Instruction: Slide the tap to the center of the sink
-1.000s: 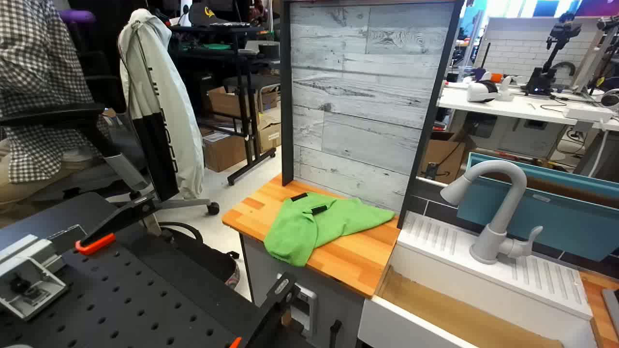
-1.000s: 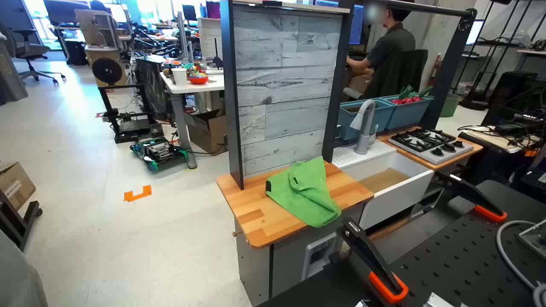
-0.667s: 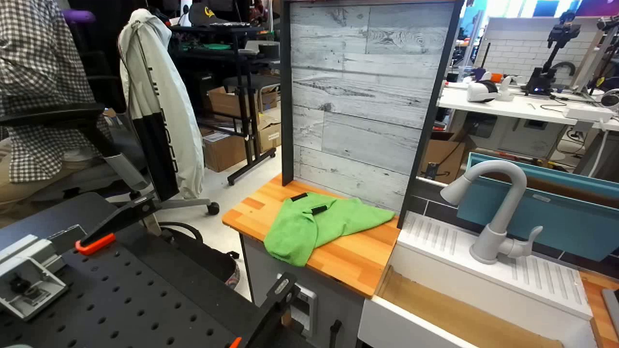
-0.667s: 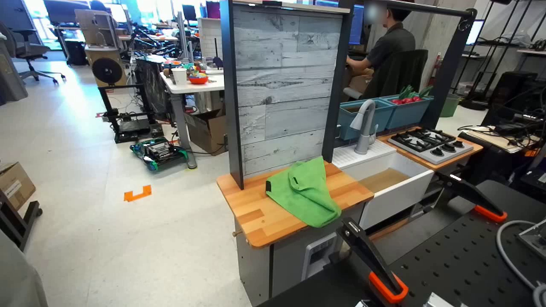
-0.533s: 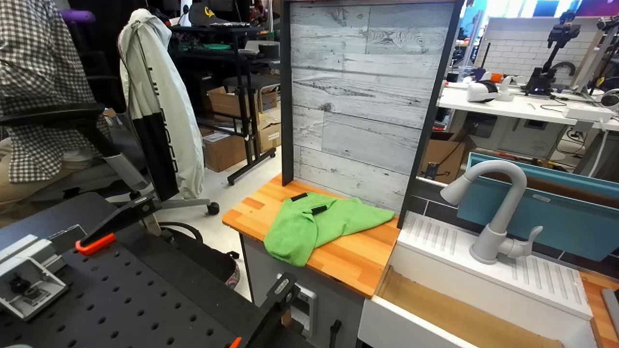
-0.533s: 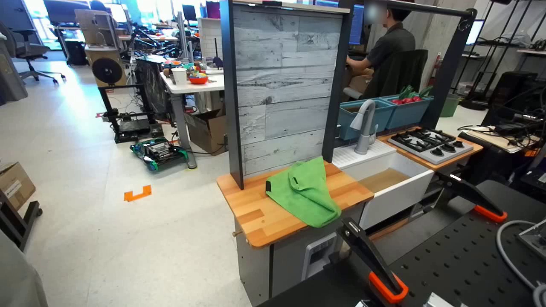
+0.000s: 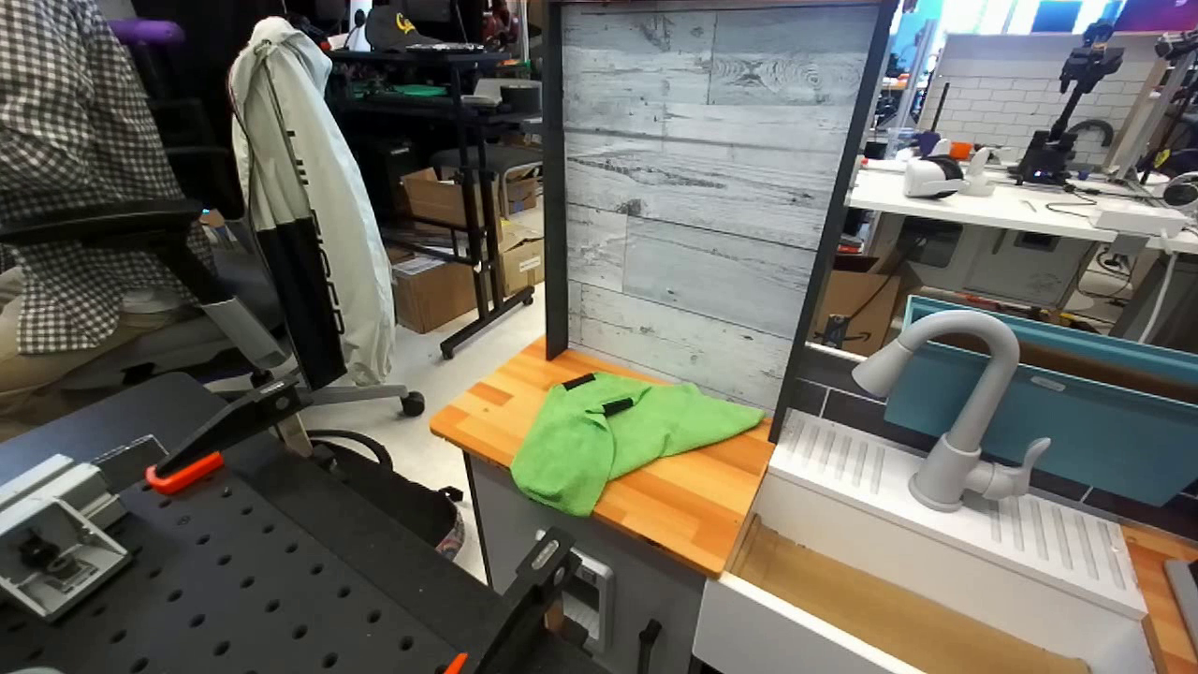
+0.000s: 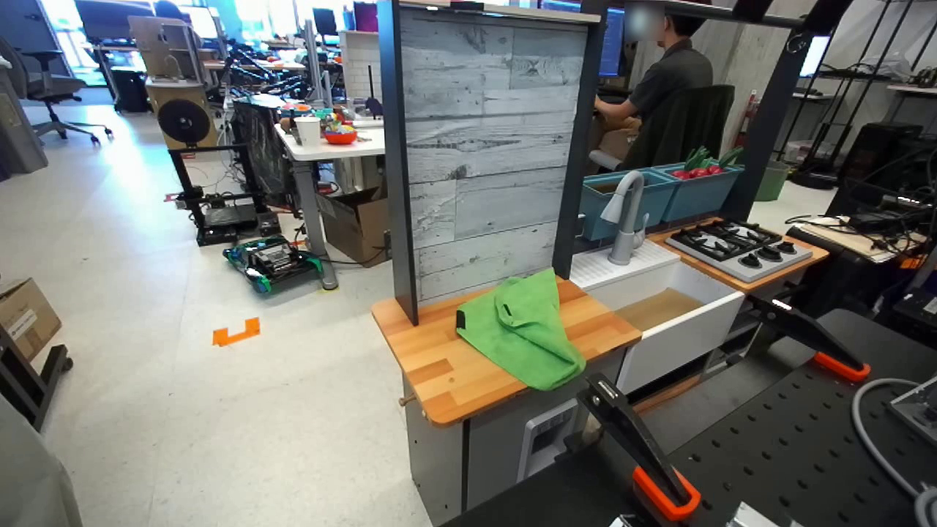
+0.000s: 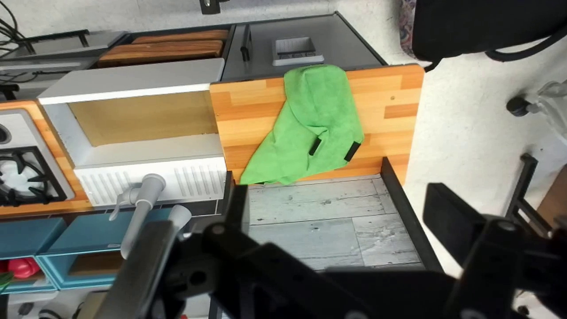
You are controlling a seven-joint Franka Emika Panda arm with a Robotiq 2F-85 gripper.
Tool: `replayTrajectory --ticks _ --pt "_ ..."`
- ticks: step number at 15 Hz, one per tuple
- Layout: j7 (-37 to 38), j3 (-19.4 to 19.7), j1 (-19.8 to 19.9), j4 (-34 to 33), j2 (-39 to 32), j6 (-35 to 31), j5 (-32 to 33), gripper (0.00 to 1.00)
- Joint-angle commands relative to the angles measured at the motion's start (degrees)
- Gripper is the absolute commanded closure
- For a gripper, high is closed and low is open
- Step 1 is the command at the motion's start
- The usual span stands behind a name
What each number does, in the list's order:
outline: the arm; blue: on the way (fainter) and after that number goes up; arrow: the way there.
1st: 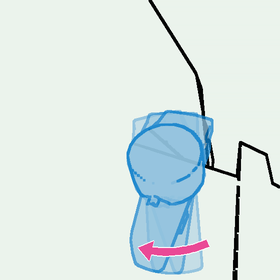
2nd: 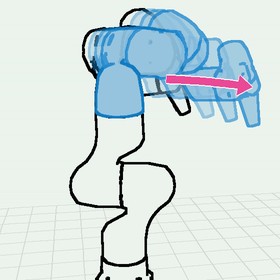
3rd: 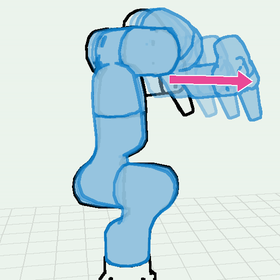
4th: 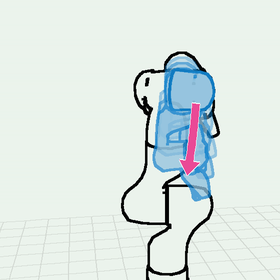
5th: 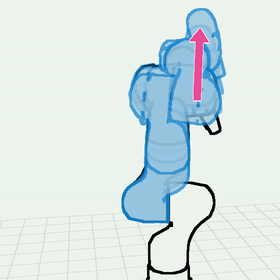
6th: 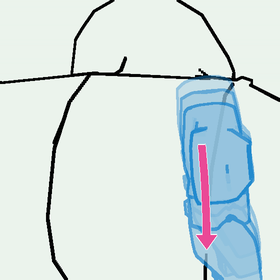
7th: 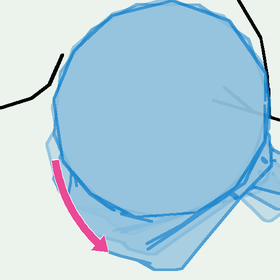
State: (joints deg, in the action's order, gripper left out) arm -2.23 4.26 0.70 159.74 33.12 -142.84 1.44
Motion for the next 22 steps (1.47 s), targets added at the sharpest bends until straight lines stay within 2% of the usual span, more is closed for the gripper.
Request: replayTrajectory --ticks 1,5,10,15,22 --pt "3.55 -0.79 1.36 -3.80 -9.97 -7.53 -1.34 0.00" --pt "7.73 -0.63 2.64 -10.09 -21.76 -12.72 -2.02 0.00" --pt "12.49 0.83 4.67 -24.94 -36.51 -9.39 -3.59 0.00" --pt "16.48 1.92 5.54 -41.13 -52.87 -6.96 -8.45 0.00" --pt "20.24 2.57 8.38 -57.49 -67.76 -2.39 -14.14 0.00"
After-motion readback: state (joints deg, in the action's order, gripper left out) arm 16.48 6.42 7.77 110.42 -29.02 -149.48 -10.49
